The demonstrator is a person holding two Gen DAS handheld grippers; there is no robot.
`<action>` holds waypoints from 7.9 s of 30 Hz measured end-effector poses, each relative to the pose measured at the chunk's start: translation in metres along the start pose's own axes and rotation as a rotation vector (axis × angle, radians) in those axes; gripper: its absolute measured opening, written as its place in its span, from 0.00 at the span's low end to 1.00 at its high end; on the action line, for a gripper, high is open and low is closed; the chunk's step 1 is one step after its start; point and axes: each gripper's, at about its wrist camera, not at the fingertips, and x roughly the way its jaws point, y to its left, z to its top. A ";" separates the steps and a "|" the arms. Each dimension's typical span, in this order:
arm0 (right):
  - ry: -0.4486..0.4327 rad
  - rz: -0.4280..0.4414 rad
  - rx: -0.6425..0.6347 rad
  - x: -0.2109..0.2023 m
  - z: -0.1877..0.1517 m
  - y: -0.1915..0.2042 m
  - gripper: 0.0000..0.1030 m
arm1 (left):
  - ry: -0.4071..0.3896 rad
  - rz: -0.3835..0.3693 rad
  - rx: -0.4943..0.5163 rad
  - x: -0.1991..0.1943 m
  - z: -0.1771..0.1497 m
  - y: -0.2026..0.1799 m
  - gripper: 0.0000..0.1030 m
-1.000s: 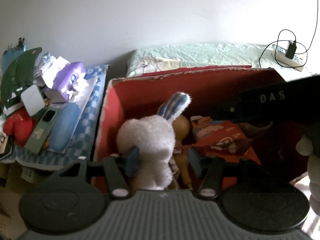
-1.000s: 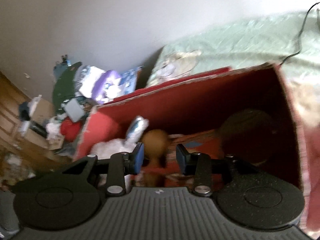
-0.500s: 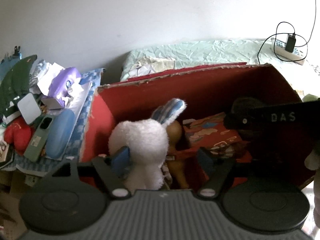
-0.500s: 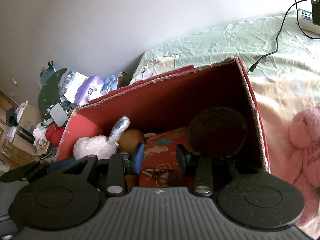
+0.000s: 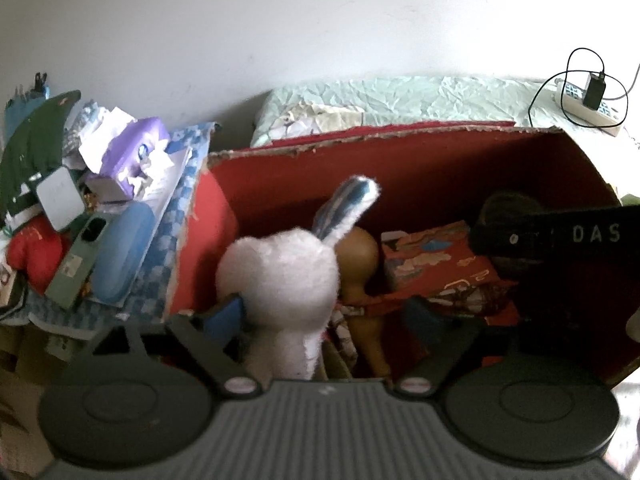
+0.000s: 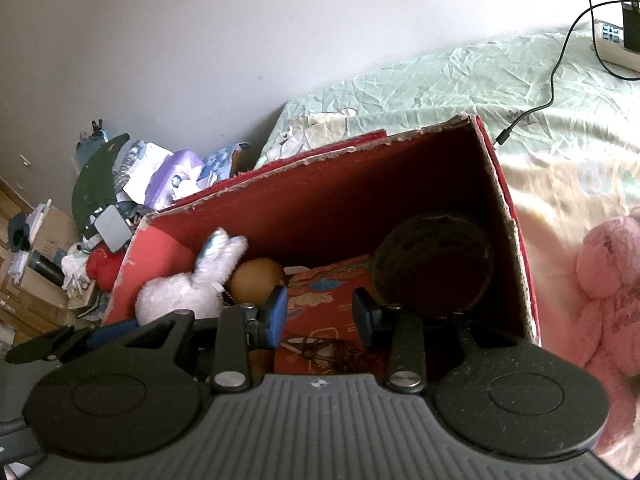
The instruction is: Organize objects
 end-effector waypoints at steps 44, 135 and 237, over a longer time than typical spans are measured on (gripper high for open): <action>-0.013 -0.111 -0.148 0.003 -0.008 0.025 0.39 | 0.019 0.014 -0.046 0.016 0.007 0.010 0.92; -0.283 -0.058 0.037 -0.224 -0.030 -0.163 0.47 | -0.138 -0.212 0.066 -0.107 0.031 -0.239 0.97; -0.166 0.209 -0.177 -0.093 -0.005 0.011 0.44 | -0.165 -0.347 -0.068 -0.106 0.009 -0.089 0.61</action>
